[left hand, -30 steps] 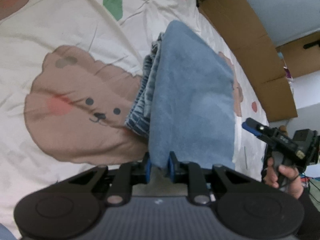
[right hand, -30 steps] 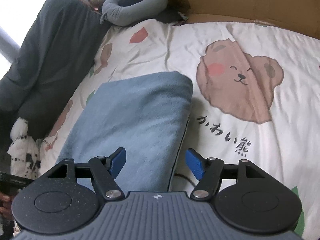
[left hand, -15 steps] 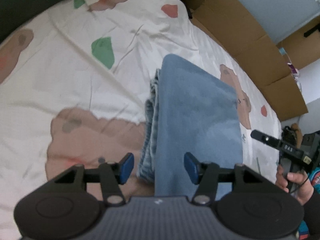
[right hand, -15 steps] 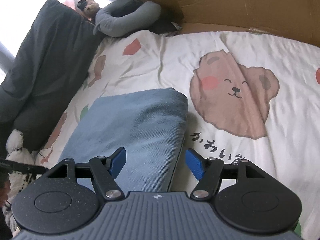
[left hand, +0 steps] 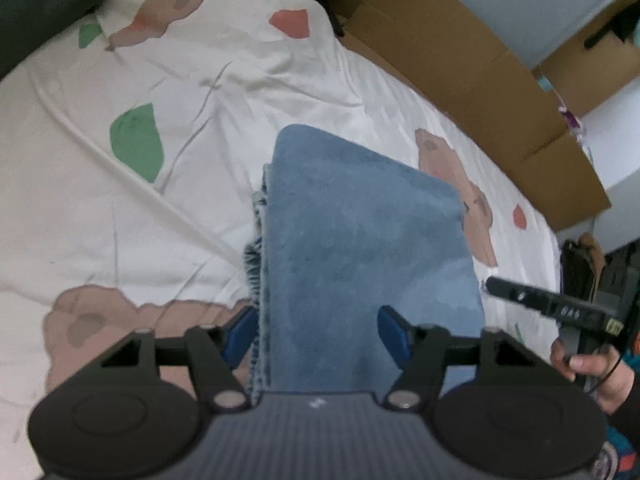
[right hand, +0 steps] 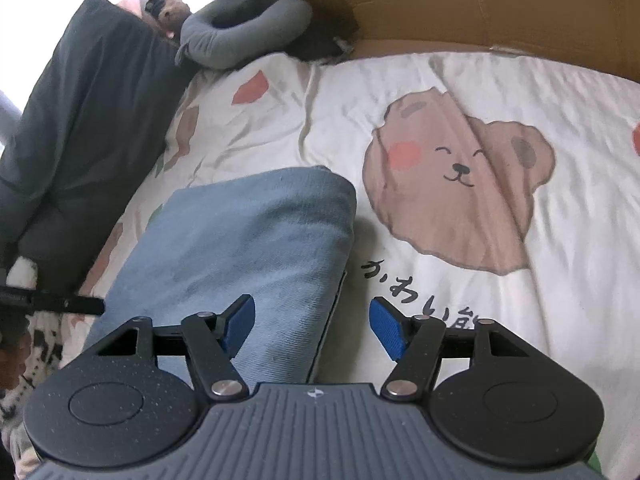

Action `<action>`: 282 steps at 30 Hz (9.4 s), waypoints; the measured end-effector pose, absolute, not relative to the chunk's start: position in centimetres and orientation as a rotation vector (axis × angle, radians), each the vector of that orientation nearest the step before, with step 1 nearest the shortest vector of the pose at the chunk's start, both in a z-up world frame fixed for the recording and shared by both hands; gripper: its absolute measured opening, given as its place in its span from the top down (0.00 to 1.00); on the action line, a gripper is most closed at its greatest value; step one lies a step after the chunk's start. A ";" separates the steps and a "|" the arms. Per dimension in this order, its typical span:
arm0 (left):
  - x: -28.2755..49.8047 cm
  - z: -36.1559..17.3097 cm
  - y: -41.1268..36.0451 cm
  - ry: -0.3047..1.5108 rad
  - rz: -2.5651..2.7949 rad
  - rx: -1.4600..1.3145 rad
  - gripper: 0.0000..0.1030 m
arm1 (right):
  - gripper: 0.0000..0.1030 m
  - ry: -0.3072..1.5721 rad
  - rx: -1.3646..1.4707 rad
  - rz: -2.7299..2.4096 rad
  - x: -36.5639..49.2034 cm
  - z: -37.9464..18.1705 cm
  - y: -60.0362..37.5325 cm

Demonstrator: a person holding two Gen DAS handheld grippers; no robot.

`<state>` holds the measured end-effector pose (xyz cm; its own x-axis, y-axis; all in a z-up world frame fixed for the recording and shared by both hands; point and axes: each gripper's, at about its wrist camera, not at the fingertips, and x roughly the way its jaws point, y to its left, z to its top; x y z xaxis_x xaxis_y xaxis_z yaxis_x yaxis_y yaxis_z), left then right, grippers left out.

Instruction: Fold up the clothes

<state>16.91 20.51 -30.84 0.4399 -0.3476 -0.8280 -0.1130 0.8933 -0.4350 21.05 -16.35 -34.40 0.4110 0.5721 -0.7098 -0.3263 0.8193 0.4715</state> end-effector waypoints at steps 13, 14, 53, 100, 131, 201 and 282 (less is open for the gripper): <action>19.7 -32.4 21.2 1.047 -0.099 -0.477 0.50 | 0.52 0.982 0.131 0.611 25.3 -34.5 -12.9; 19.9 -32.4 21.2 1.041 -0.100 -0.477 0.52 | 0.52 0.980 0.125 0.608 25.6 -34.5 -12.7; 14.6 -33.2 20.4 1.121 -0.128 -0.436 0.45 | 0.69 1.041 0.052 0.563 25.0 -34.5 -11.5; 8.1 -38.6 15.1 1.188 -0.401 -0.939 0.38 | 0.33 1.383 0.418 0.692 13.3 -37.1 -16.1; 6.4 -37.2 16.8 1.260 -0.453 -0.819 0.31 | 0.30 1.302 0.434 0.663 14.8 -36.8 -17.5; 18.7 -38.3 22.5 1.172 -0.348 -0.861 0.55 | 0.79 1.213 0.669 0.672 21.2 -38.7 -16.4; 24.8 -43.9 8.2 1.303 -0.581 -1.156 0.35 | 0.47 1.285 0.682 0.454 20.2 -39.9 -29.6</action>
